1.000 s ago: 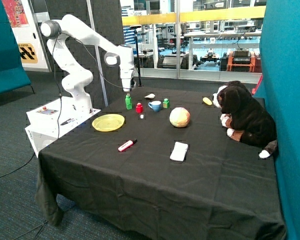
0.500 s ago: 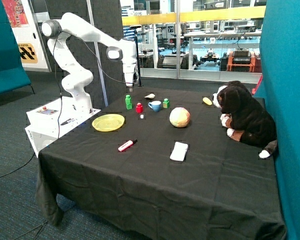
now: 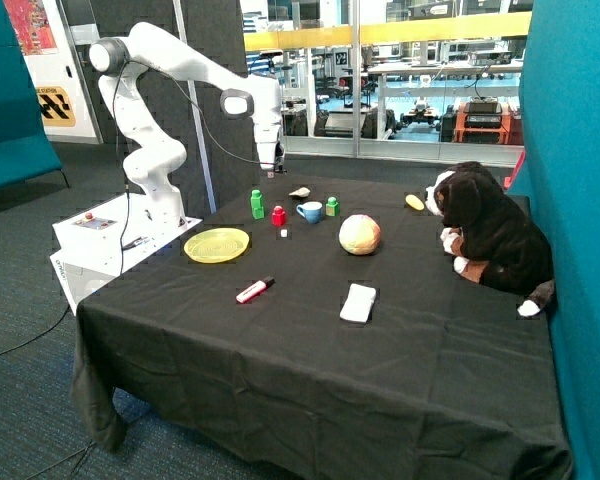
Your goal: Stack green blocks
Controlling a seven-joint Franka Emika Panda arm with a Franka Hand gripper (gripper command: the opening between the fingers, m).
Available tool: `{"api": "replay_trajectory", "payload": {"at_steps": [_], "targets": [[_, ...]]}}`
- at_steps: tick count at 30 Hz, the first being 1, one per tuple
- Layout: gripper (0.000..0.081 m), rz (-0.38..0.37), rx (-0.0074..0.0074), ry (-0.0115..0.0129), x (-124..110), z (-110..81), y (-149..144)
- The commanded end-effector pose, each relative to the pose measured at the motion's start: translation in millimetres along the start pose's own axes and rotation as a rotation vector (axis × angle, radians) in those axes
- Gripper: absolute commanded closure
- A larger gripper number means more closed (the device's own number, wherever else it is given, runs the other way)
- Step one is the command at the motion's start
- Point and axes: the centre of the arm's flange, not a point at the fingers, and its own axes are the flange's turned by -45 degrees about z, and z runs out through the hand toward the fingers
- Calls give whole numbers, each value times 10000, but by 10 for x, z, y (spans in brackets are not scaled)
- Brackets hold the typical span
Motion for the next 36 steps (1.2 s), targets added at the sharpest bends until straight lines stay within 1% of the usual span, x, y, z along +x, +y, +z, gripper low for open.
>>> {"api": "replay_trajectory", "payload": {"at_steps": [1,10,12,17,19,29,30,31,33,35,36], "targets": [[808,-117,-9,-25,176,-34,7],[808,-202,-9,-25,335,-68,-25],[781,-215,-9,-25,379,-80,-37],[752,-204,-9,-25,443,-75,-50],[685,-234,-9,-25,458,-63,-45],[669,-82,-9,-25,515,37,-9],[660,-102,-9,-25,516,42,-9],[628,-110,-9,-25,519,48,-9],[641,-82,-9,-25,526,61,-10],[634,-69,-9,-25,537,72,-12],[619,-73,-9,-25,542,77,-13]]}}
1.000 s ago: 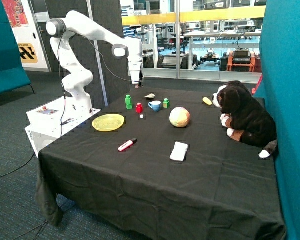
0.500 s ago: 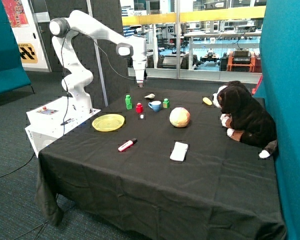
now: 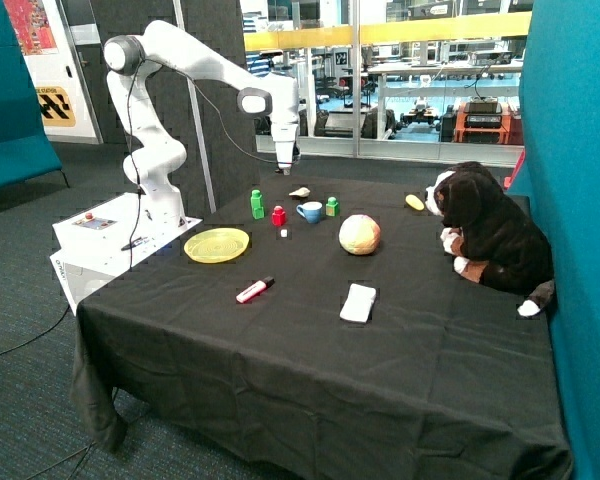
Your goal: Stack green blocks
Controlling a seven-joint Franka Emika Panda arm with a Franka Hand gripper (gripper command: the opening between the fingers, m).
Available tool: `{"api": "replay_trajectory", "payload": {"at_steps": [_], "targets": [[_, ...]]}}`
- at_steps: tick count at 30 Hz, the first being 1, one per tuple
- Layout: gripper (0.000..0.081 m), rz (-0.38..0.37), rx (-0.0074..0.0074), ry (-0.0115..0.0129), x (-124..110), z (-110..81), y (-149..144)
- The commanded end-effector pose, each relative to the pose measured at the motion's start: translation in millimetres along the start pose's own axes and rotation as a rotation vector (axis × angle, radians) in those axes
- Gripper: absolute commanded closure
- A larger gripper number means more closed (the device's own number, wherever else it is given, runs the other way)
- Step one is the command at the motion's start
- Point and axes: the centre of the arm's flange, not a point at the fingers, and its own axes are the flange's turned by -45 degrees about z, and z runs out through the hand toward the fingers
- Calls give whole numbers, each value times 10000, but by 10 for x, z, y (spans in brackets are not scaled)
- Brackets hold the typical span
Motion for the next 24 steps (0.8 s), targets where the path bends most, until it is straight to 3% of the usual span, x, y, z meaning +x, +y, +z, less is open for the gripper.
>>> {"api": "replay_trajectory", "payload": {"at_steps": [1,5,7,11,13,15,24], "targets": [[610,50,-61,63,61,76,4],[575,60,-61,63,90,100,0],[509,53,-61,63,101,112,-3],[498,23,-62,63,124,136,-16],[431,-2,-62,63,133,144,-21],[470,-22,-62,63,145,148,-27],[401,-108,-62,63,214,140,-52]]}}
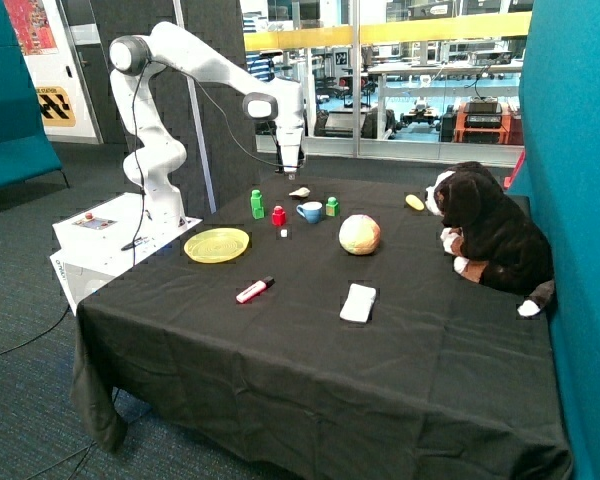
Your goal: Stack green blocks
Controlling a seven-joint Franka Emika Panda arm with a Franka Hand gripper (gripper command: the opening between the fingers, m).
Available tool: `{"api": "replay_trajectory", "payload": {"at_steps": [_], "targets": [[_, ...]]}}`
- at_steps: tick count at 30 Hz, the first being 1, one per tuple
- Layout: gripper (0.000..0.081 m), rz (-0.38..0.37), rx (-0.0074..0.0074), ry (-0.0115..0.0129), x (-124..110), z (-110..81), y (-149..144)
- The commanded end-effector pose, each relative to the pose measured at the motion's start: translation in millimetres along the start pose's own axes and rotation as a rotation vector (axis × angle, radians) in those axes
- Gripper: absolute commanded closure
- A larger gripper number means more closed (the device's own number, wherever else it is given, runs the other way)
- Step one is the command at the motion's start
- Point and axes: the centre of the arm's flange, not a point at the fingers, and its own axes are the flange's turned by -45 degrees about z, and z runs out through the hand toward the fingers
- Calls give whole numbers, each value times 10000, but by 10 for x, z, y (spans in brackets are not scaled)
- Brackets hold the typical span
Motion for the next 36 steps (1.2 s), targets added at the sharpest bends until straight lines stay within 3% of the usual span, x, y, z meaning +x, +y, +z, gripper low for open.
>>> {"api": "replay_trajectory", "payload": {"at_steps": [1,11,12,14,15,18,20,21,23,25,36], "targets": [[393,-15,-7,3,85,13,-14],[317,55,-7,3,169,17,21],[366,64,-7,3,172,20,23],[345,63,-7,3,176,25,27],[387,88,-7,3,179,27,28],[330,101,-7,3,191,31,32],[344,75,-7,3,205,31,34],[389,75,-7,3,211,30,33],[366,81,-7,3,231,33,32],[434,100,-7,3,255,39,30],[437,216,-7,3,404,94,29]]}}
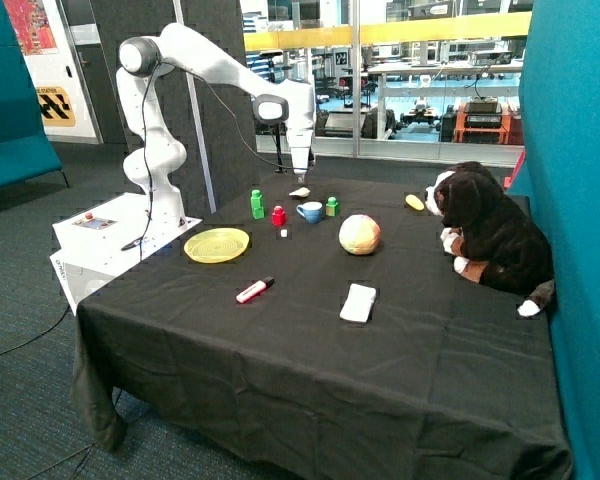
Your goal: Stack green blocks
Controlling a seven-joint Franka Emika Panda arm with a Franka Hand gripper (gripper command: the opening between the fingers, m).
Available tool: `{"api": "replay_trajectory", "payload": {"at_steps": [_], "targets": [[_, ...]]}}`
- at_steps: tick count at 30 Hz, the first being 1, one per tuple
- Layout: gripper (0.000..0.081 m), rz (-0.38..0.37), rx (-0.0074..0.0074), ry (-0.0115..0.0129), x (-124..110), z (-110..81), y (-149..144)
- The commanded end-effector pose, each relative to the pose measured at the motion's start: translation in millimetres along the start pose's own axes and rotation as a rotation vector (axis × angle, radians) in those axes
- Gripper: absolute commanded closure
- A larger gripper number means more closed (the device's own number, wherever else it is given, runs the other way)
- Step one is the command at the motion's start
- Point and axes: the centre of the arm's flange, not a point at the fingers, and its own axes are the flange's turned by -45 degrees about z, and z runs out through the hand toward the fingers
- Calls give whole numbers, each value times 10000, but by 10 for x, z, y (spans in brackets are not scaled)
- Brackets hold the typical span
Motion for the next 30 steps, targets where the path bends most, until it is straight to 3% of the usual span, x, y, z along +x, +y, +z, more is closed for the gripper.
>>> {"api": "replay_trajectory", "payload": {"at_steps": [1,5,8,12,30], "targets": [[446,60,-4,-1,104,45,3],[475,99,-4,-1,124,74,14],[572,141,-4,-1,152,95,44],[490,203,-4,-1,187,117,89],[479,12,-4,-1,365,190,67]]}}
